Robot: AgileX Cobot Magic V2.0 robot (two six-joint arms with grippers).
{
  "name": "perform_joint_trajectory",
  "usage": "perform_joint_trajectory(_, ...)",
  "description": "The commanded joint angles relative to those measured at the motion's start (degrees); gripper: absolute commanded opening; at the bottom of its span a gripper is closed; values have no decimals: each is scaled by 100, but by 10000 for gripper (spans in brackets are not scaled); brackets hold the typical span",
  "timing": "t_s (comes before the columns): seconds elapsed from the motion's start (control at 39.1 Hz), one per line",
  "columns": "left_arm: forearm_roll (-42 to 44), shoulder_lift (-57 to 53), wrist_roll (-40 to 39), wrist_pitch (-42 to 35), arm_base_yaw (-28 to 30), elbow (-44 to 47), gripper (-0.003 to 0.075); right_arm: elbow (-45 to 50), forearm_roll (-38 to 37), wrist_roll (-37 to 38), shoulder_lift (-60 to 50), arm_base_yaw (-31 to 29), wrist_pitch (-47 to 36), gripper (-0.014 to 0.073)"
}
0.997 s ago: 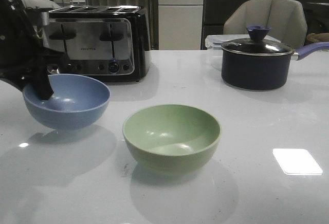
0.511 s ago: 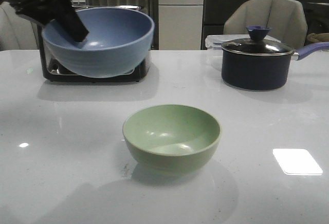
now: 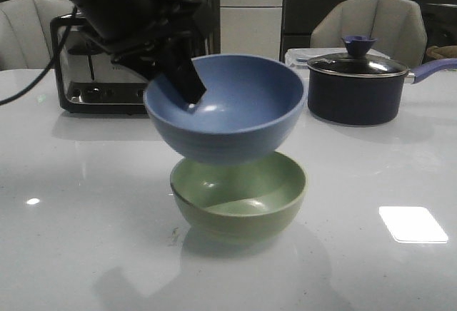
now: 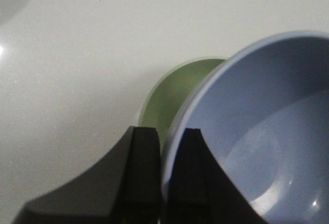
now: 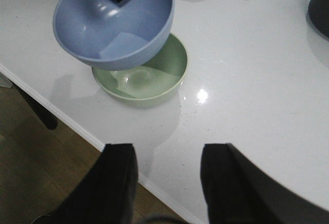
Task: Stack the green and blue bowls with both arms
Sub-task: 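Lift the blue bowl and lower it into the green bowl, then open the left gripper and withdraw it from the bowls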
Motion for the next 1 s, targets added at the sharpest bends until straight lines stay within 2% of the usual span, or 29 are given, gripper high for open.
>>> perform_joint_trajectory(0.0, -246, -26, -9, -353, -51, -166, 93, -150, 10, -64, 4, 3, -396, 412)
perform_joint_trajectory(0.15, -426, 290, -9, -440, -51, -166, 99, -150, 10, -64, 4, 3, -396, 412)
perform_joint_trajectory(0.23, -435, 422, -9, -504, -51, -166, 145, -150, 10, -64, 4, 3, -396, 412)
perform_joint_trajectory(0.31, -504, 480, -9, -519, -51, -166, 239, -150, 10, -64, 4, 3, -396, 412)
perform_joint_trajectory(0.41, -583, 490, -9, -532, -51, -166, 421, -150, 10, -64, 4, 3, -396, 412)
perform_joint_trajectory(0.49, -583, 490, -9, -541, -51, -166, 512, -150, 10, -64, 4, 3, -396, 412)
perform_joint_trajectory(0.74, -289, 41, 9, -555, -51, -166, 505, -150, 10, -64, 4, 3, -396, 412)
perform_joint_trajectory(0.97, 99, -1154, 9, -342, -51, 22, 505, -150, 10, -64, 4, 3, -396, 412)
